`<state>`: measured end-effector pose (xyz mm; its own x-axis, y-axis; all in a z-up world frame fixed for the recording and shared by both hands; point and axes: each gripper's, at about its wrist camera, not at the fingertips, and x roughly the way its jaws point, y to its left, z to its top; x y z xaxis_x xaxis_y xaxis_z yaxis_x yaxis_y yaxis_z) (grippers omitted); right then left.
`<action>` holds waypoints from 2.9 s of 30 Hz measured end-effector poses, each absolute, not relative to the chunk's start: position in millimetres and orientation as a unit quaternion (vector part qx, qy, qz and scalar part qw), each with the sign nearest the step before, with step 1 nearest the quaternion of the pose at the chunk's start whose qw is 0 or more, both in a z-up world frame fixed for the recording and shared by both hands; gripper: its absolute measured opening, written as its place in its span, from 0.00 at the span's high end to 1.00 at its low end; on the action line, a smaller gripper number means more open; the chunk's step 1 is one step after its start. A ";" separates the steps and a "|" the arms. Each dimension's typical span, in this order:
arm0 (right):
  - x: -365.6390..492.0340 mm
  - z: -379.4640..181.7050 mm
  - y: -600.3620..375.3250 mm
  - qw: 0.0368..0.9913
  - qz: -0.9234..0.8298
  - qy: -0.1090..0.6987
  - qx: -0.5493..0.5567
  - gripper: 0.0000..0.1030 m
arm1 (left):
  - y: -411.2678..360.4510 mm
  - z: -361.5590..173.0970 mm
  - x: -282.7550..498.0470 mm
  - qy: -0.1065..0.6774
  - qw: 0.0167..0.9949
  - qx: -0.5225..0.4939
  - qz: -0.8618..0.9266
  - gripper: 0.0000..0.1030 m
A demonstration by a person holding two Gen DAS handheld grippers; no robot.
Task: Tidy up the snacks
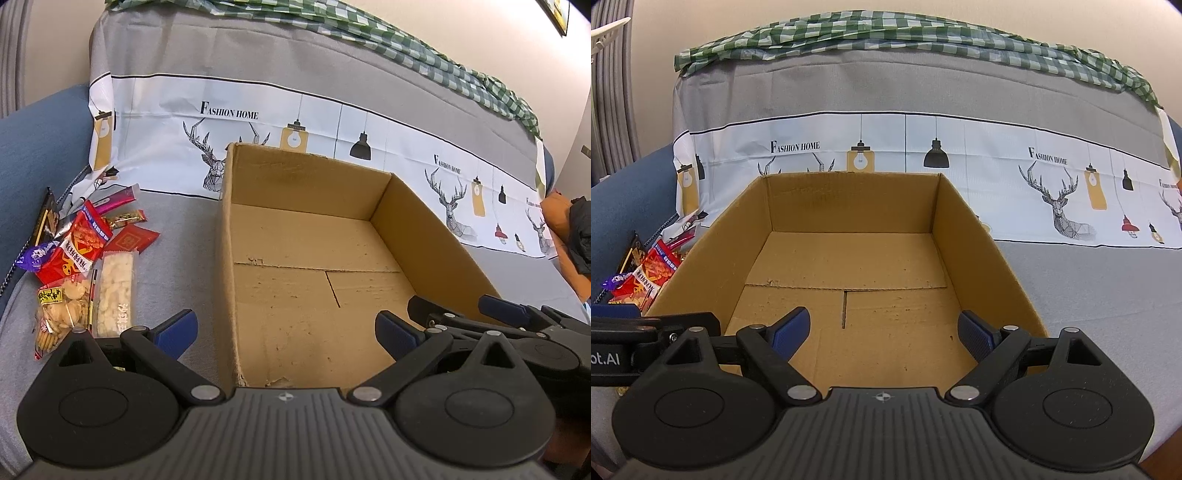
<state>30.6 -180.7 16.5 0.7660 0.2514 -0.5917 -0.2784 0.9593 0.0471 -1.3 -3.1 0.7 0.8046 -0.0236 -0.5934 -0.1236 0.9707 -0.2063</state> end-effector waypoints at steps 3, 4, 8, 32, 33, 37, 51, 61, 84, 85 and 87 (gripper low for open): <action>30.2 17.1 -180.7 0.941 0.140 0.306 -0.022 0.15 | -3.9 2.0 -2.1 0.308 0.943 -0.122 0.024 0.01; 30.1 17.1 -180.7 0.942 0.140 0.306 -0.022 0.15 | -4.1 1.7 -1.7 0.312 0.942 -0.119 0.026 0.01; 28.9 17.0 -180.0 0.938 0.138 0.318 -0.027 0.17 | -3.4 1.3 -1.3 0.317 0.941 -0.117 0.027 0.01; 0.2 26.6 -122.4 0.927 0.243 0.275 0.074 0.42 | 165.9 27.2 -4.5 0.325 0.924 -0.181 -0.085 0.69; -3.2 29.0 -114.4 0.924 0.259 0.270 0.076 0.42 | 182.2 20.0 -1.9 0.347 0.912 -0.215 -0.049 0.70; -15.2 32.4 -85.8 0.909 0.318 0.260 0.073 0.42 | 218.1 7.0 -2.8 0.367 0.886 -0.285 0.014 0.70; -54.2 -25.2 39.0 0.860 0.427 0.255 -0.115 0.20 | 225.2 -29.3 20.5 0.446 0.863 -0.219 0.088 0.17; -39.3 -54.8 58.0 0.837 0.400 0.337 -0.163 0.09 | 227.1 -59.3 39.4 0.508 0.825 -0.231 0.094 0.11; -50.9 -47.3 47.3 0.819 0.450 0.333 -0.129 0.22 | 234.2 -41.9 17.4 0.489 0.841 -0.217 0.079 0.37; -52.9 -47.0 48.2 0.818 0.452 0.331 -0.133 0.22 | 234.0 -43.4 18.0 0.493 0.840 -0.214 0.079 0.37; -54.6 -49.0 50.1 0.815 0.451 0.334 -0.143 0.21 | 230.6 -48.6 21.6 0.508 0.833 -0.203 0.081 0.35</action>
<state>-54.6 50.1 -49.0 0.3695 0.6397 -0.6740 -0.8307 0.5524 0.0689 21.6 230.6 -48.6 0.4697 -0.0705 -0.8800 -0.3415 0.9047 -0.2548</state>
